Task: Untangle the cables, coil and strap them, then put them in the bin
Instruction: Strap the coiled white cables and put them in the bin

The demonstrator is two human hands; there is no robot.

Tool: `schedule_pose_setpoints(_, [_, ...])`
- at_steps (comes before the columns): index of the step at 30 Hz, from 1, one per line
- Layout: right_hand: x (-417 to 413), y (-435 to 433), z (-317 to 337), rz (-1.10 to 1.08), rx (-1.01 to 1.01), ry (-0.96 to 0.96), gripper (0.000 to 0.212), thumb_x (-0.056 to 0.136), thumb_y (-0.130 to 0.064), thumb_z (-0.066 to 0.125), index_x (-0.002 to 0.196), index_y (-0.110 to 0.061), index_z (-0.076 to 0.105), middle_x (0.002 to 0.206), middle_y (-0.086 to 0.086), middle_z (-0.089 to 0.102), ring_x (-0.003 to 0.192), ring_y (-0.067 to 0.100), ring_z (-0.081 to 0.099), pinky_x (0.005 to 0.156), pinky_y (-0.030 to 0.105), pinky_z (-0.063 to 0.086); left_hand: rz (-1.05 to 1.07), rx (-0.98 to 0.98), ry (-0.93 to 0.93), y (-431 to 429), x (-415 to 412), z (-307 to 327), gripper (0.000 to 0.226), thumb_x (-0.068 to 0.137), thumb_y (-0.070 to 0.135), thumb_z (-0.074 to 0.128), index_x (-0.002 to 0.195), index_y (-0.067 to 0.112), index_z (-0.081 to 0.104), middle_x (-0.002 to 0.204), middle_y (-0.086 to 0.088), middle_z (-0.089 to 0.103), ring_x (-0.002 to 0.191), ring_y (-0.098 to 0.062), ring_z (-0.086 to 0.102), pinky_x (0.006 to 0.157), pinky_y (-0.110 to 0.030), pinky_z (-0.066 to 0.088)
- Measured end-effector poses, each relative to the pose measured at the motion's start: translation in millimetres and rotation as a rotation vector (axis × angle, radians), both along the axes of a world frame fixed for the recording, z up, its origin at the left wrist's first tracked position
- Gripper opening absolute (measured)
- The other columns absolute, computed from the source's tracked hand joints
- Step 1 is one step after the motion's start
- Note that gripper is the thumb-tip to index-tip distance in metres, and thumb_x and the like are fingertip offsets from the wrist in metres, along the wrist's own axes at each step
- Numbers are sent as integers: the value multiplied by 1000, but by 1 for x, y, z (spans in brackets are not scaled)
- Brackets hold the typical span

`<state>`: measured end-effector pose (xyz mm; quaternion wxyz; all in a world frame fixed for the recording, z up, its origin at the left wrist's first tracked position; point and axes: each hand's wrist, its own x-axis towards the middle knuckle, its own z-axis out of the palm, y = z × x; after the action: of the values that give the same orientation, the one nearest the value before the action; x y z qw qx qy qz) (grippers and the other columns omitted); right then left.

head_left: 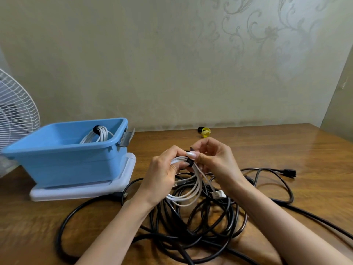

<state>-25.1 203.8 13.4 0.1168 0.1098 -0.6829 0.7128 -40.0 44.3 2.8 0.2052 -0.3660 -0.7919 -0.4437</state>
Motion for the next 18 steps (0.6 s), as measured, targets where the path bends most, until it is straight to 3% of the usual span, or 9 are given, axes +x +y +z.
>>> schedule_pose_setpoints(3, [0, 2, 0, 48, 21, -25, 17, 78, -9, 73, 93, -5, 65, 71, 4, 64, 58, 12, 61, 50, 19, 47, 31, -35, 51, -3, -3, 0, 18, 88, -6, 57, 100, 5, 62, 90, 0, 65, 87, -4, 62, 71, -13, 50])
schedule_pose_setpoints(7, [2, 3, 2, 54, 27, 2, 12, 78, -10, 72, 84, -5, 63, 72, 7, 67, 59, 16, 63, 53, 22, 50, 15, -16, 39, -2, -1, 1, 19, 86, -9, 58, 100, 5, 62, 90, 3, 65, 88, 1, 62, 71, -7, 46])
schedule_pose_setpoints(13, [1, 2, -1, 14, -38, -29, 14, 84, -4, 67, 97, -5, 63, 75, 5, 66, 63, 16, 65, 54, 24, 52, -17, 106, -175, 0, 2, 1, 16, 88, 3, 61, 99, 12, 56, 87, 3, 71, 83, -2, 67, 72, -15, 51])
schedule_pose_setpoints(15, [1, -1, -5, -101, 190, 96, 5, 86, -16, 66, 89, -12, 68, 80, 3, 68, 70, 11, 65, 61, 20, 50, -22, 171, -262, 2, 2, 2, 19, 89, 5, 60, 100, 17, 50, 85, 2, 71, 80, -2, 68, 71, -15, 50])
schedule_pose_setpoints(18, [-2, -4, -9, -262, 673, 361, 28, 88, -44, 54, 92, -21, 70, 86, -12, 63, 80, 3, 54, 71, 19, 41, -20, 219, -330, -1, 0, 2, 22, 91, 9, 57, 105, 19, 43, 85, -4, 72, 80, -9, 69, 72, -21, 52])
